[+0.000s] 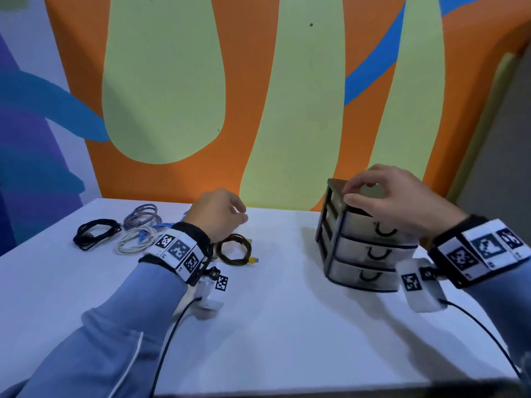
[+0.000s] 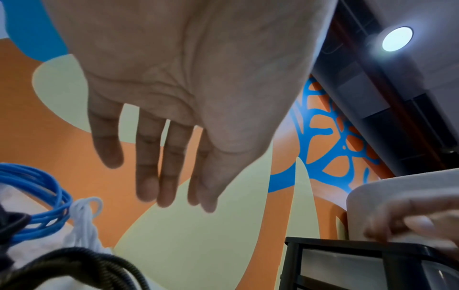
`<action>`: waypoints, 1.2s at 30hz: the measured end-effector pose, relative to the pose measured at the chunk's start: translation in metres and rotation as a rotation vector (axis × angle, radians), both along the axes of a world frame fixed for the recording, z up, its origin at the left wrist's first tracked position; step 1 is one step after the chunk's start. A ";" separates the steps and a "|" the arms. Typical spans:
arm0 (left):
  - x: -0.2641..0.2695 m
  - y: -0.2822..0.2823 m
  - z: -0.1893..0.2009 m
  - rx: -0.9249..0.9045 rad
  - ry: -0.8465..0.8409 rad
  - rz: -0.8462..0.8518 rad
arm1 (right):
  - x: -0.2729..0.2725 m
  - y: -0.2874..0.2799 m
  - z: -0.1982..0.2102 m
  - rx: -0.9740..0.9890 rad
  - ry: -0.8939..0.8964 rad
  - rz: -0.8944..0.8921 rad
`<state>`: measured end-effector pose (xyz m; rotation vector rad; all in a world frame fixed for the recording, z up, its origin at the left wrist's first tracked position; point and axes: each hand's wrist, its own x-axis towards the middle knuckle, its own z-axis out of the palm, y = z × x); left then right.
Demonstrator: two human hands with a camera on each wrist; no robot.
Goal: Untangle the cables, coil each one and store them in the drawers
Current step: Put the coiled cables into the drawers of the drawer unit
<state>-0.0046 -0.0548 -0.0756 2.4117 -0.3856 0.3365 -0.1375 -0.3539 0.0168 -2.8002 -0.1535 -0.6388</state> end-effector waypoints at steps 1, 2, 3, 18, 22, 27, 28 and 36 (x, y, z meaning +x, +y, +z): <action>-0.001 0.000 0.001 -0.031 -0.003 0.005 | -0.002 -0.007 0.000 -0.009 0.068 -0.020; -0.002 0.000 0.002 -0.056 -0.005 0.008 | -0.004 -0.012 -0.002 0.000 0.121 -0.023; -0.003 -0.001 0.002 -0.071 -0.005 0.009 | -0.004 -0.014 -0.004 0.017 0.150 -0.015; -0.056 -0.025 0.018 0.014 -0.181 -0.185 | 0.028 0.029 -0.005 -0.042 0.290 -0.049; -0.083 -0.049 0.027 0.209 -0.247 -0.340 | 0.038 0.038 -0.003 0.043 0.276 0.005; -0.093 -0.083 0.028 0.424 -0.255 -0.391 | 0.043 0.036 0.010 -0.067 0.349 0.032; -0.093 -0.087 0.026 0.456 -0.233 -0.390 | 0.044 0.032 0.011 -0.075 0.358 0.050; -0.083 -0.102 0.024 0.587 -0.136 -0.223 | 0.051 0.018 0.005 -0.041 0.291 0.071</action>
